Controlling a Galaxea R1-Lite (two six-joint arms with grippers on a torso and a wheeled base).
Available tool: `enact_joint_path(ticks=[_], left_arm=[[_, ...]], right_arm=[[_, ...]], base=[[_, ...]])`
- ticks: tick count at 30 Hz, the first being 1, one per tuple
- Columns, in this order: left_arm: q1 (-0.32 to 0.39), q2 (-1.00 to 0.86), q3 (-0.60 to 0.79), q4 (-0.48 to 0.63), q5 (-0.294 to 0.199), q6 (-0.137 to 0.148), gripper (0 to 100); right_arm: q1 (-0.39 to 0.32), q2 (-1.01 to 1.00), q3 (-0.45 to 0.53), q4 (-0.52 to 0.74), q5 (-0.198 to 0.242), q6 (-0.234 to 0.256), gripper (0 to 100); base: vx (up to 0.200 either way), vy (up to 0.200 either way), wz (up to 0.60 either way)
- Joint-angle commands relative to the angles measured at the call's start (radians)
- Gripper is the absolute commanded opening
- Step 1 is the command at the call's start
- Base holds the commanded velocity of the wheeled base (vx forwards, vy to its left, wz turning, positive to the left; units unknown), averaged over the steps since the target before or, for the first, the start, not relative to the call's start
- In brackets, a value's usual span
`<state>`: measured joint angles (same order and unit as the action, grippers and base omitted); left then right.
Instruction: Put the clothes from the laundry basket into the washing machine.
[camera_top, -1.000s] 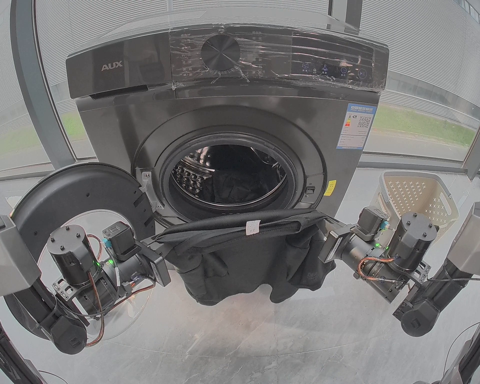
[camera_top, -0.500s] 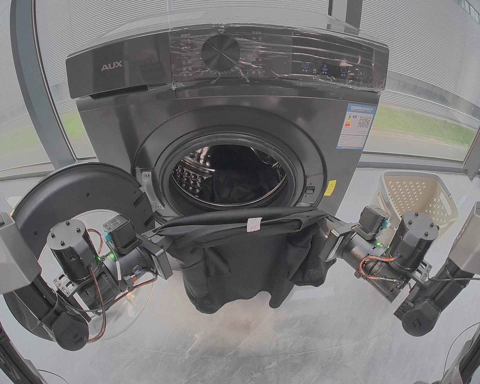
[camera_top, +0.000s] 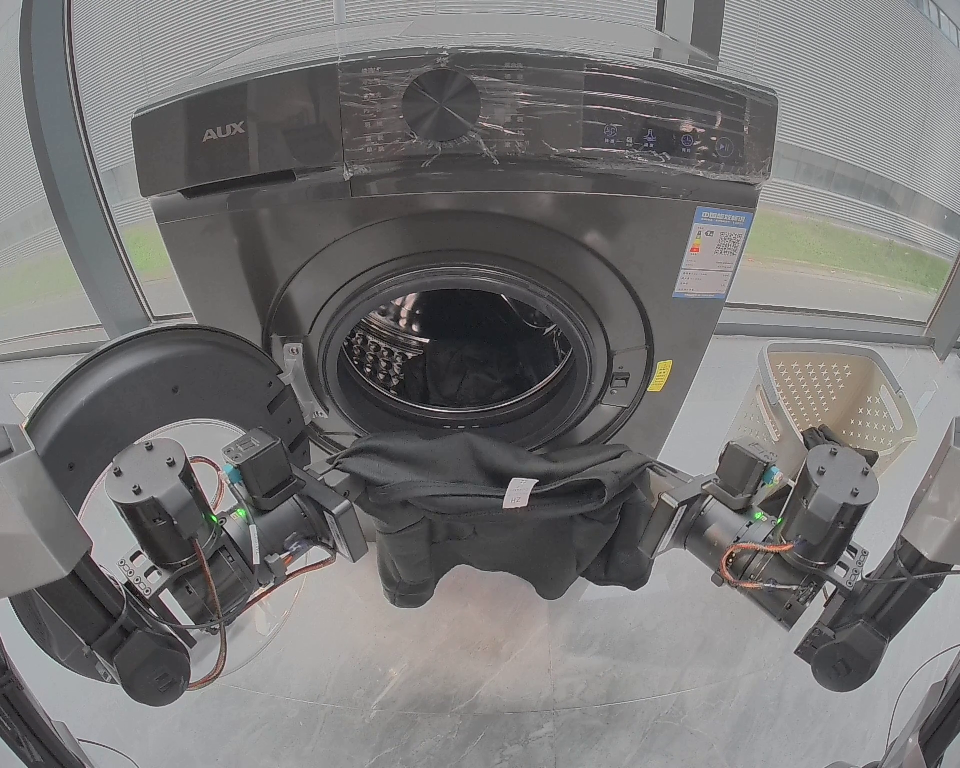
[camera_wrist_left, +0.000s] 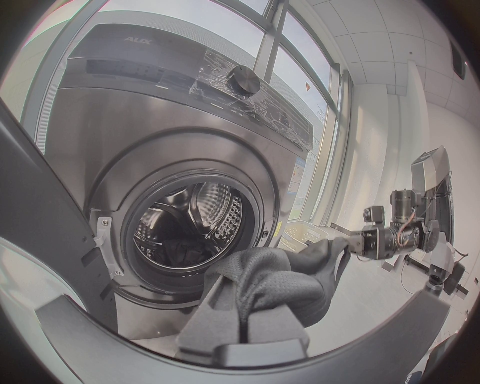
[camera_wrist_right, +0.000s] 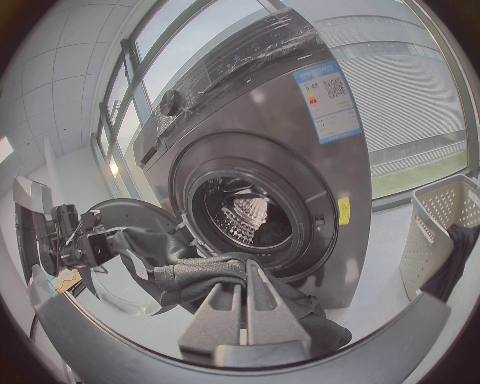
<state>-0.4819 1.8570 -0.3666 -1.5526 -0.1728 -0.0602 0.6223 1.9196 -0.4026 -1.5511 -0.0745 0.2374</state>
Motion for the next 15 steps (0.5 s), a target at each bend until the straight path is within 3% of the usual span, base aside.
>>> enact_joint_path(ticks=[1, 2, 3, 6, 11, 15], left_arm=[[-0.02, 0.021, -0.035, -0.004, 0.018, -0.003, 0], [-0.023, 0.027, -0.041, -0.004, 0.026, -0.003, 0], [-0.023, 0.033, -0.045, -0.004, 0.033, -0.003, 0], [-0.023, 0.034, -0.055, -0.004, 0.044, -0.004, 0], [-0.023, 0.03, -0.078, -0.004, 0.062, -0.004, 0], [-0.026, 0.03, -0.077, -0.004, 0.065, -0.004, 0]], right_arm=[[0.019, 0.021, 0.041, 0.0, 0.001, 0.008, 0], [0.02, 0.029, 0.056, 0.0, 0.002, 0.017, 0], [0.023, 0.029, 0.073, 0.002, 0.002, 0.023, 100], [0.037, 0.029, 0.131, 0.003, 0.007, 0.02, 100], [0.074, 0.047, 0.243, 0.003, 0.064, 0.014, 100], [0.077, 0.076, 0.263, 0.003, 0.09, 0.013, 100]], base=[[0.0, 0.0, 0.0], [0.0, 0.0, 0.0], [0.0, 0.0, 0.0], [0.0, 0.0, 0.0], [0.0, 0.0, 0.0], [0.0, 0.0, 0.0]])
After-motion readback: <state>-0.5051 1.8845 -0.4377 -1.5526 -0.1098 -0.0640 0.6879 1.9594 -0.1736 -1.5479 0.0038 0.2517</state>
